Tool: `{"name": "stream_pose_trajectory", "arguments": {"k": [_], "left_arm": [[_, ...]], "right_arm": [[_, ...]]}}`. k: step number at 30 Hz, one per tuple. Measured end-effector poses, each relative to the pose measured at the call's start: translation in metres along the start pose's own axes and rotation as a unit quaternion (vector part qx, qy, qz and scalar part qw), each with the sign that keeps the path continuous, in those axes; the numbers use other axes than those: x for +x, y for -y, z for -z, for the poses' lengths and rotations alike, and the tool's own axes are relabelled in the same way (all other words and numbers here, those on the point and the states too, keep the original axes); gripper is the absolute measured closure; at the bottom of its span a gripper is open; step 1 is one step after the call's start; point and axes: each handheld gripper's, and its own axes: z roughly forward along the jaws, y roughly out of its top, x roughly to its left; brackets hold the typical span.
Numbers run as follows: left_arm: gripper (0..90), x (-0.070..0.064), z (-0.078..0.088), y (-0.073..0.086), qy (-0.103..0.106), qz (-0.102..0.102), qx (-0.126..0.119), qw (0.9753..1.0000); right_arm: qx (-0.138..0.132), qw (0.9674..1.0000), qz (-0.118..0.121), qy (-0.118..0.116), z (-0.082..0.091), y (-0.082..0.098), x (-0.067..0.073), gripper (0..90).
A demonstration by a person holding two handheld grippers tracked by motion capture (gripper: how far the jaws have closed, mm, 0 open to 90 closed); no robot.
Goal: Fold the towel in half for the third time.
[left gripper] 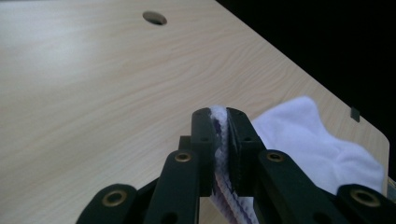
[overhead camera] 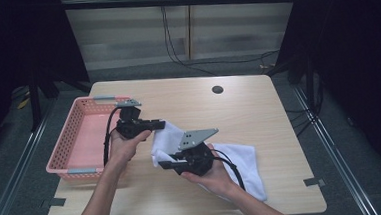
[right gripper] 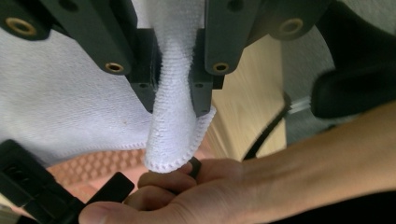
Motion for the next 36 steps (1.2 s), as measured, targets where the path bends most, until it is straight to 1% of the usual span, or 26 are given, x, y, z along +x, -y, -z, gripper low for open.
{"name": "stream_pose_trajectory", "arguments": {"k": [1,2,4,5,7,8,9,11,12,13,14,15,16,18,20,23,25,27,28,30,31,32,34,36], "left_arm": [[82.9,0.000,0.004,-0.003,-0.002,-0.002,-0.001,1.0000],[82.9,-0.001,0.012,-0.007,-0.008,-0.001,-0.003,1.0000],[82.9,-0.004,0.025,-0.013,-0.023,-0.012,-0.006,0.9996],[82.9,-0.005,0.031,-0.015,-0.023,-0.014,-0.013,0.9995],[82.9,-0.008,0.037,-0.015,-0.033,-0.021,-0.013,0.9992],[82.9,-0.009,0.036,-0.013,-0.037,-0.024,-0.011,0.9990],[82.8,-0.009,0.034,-0.011,-0.032,-0.023,-0.011,0.9992],[82.7,-0.010,0.023,-0.005,-0.020,-0.017,-0.012,0.9996],[82.6,-0.012,0.016,-0.003,-0.014,-0.017,-0.006,0.9997],[82.5,-0.014,0.011,-0.002,-0.014,-0.019,-0.005,0.9997],[82.5,-0.018,0.003,-0.001,-0.012,-0.025,0.002,0.9996],[82.3,-0.020,-0.001,0.000,-0.008,-0.028,0.004,0.9996],[82.2,-0.023,-0.009,0.001,-0.001,-0.027,0.005,0.9996],[82.0,-0.029,-0.020,0.001,0.006,-0.030,0.010,0.9995],[81.7,-0.037,-0.033,0.001,0.013,-0.035,0.017,0.9992],[81.4,-0.047,-0.050,0.001,0.019,-0.044,0.028,0.9985],[81.0,-0.051,-0.059,0.001,0.022,-0.049,0.039,0.9978],[80.7,-0.054,-0.070,0.002,0.028,-0.046,0.041,0.9977],[80.6,-0.056,-0.075,0.003,0.031,-0.047,0.047,0.9973],[80.7,-0.058,-0.087,0.005,0.027,-0.042,0.053,0.9973],[80.8,-0.059,-0.091,0.006,0.030,-0.039,0.053,0.9974],[80.8,-0.059,-0.096,0.007,0.032,-0.035,0.054,0.9974],[80.7,-0.060,-0.108,0.009,0.038,-0.028,0.060,0.9971],[80.4,-0.062,-0.120,0.012,0.041,-0.026,0.067,0.9966]], "right_arm": [[-0.004,1.0000,0.001,-0.002,-0.002,-0.005,0.001,78.2],[-0.006,1.0000,0.004,-0.004,-0.004,-0.009,0.002,78.2],[-0.012,0.9998,0.015,-0.006,-0.005,-0.021,0.007,78.3],[-0.022,0.9996,0.018,-0.008,-0.004,-0.026,0.009,78.3],[-0.037,0.9990,0.017,-0.016,-0.002,-0.031,0.011,78.3],[-0.042,0.9989,0.014,-0.018,-0.002,-0.031,0.012,78.3],[-0.043,0.9988,0.013,-0.019,-0.003,-0.029,0.012,78.3],[-0.038,0.9991,0.009,-0.017,-0.006,-0.021,0.012,78.2],[-0.032,0.9993,0.004,-0.018,-0.007,-0.014,0.012,78.2],[-0.025,0.9995,0.004,-0.018,-0.007,-0.009,0.011,78.1],[-0.022,0.9996,0.002,-0.015,-0.006,-0.005,0.011,78.1],[-0.019,0.9998,-0.001,-0.010,-0.003,0.001,0.010,78.1],[-0.016,0.9998,-0.004,-0.009,-0.001,0.005,0.009,78.1],[-0.014,0.9999,-0.008,-0.002,0.006,0.014,0.008,78.0],[-0.014,0.9998,-0.012,0.004,0.014,0.021,0.007,77.9],[-0.021,0.9994,-0.023,0.014,0.026,0.034,0.006,77.8],[-0.024,0.9991,-0.026,0.023,0.033,0.042,0.006,77.5],[-0.026,0.9988,-0.026,0.033,0.042,0.052,0.006,77.0],[-0.026,0.9987,-0.026,0.036,0.048,0.057,0.006,76.8],[-0.030,0.9981,-0.022,0.049,0.059,0.068,0.004,76.5],[-0.036,0.9973,-0.034,0.055,0.066,0.075,0.001,76.4],[-0.039,0.9968,-0.041,0.056,0.070,0.079,-0.001,76.4],[-0.041,0.9952,-0.050,0.073,0.080,0.090,-0.005,76.2],[-0.031,0.9936,-0.071,0.082,0.087,0.099,-0.009,75.4]]}}
